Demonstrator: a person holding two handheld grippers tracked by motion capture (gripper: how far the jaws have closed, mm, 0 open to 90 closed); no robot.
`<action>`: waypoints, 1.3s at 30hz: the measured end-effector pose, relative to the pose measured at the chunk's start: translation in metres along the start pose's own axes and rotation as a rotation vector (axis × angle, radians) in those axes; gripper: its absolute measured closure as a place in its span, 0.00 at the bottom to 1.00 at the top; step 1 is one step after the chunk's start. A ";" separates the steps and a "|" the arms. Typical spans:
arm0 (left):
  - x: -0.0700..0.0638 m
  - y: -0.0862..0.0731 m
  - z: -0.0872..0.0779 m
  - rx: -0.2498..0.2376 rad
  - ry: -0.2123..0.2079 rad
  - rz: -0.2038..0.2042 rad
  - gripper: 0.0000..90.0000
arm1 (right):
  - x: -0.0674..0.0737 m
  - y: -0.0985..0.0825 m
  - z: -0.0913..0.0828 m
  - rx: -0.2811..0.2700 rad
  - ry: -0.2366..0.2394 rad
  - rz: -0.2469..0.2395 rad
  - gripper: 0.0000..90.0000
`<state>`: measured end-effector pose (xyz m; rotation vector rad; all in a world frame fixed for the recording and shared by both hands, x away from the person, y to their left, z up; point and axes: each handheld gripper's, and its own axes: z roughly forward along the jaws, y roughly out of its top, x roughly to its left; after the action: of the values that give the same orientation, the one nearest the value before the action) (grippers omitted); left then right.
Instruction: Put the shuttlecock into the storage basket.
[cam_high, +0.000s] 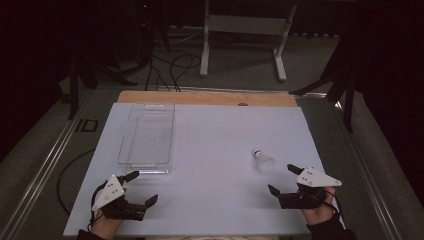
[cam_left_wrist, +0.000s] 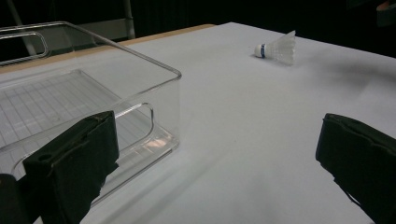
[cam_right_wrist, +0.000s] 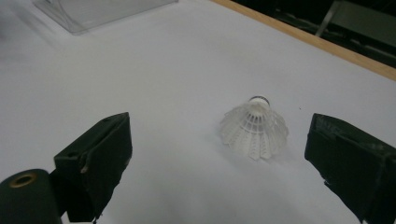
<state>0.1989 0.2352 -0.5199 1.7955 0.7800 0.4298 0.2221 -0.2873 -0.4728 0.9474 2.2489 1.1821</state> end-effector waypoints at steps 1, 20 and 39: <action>0.000 0.000 0.000 0.000 -0.002 0.000 0.00 | -0.001 0.001 0.000 0.009 -0.011 0.000 0.09; -0.001 0.000 0.000 0.002 -0.004 0.007 0.00 | -0.016 0.026 -0.003 0.152 -0.090 0.029 0.09; -0.001 0.000 0.000 0.003 -0.007 0.007 0.00 | -0.029 0.041 0.008 0.316 -0.097 0.110 0.09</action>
<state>0.1984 0.2347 -0.5194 1.8022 0.7699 0.4275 0.2623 -0.2874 -0.4414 1.2336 2.3720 0.8154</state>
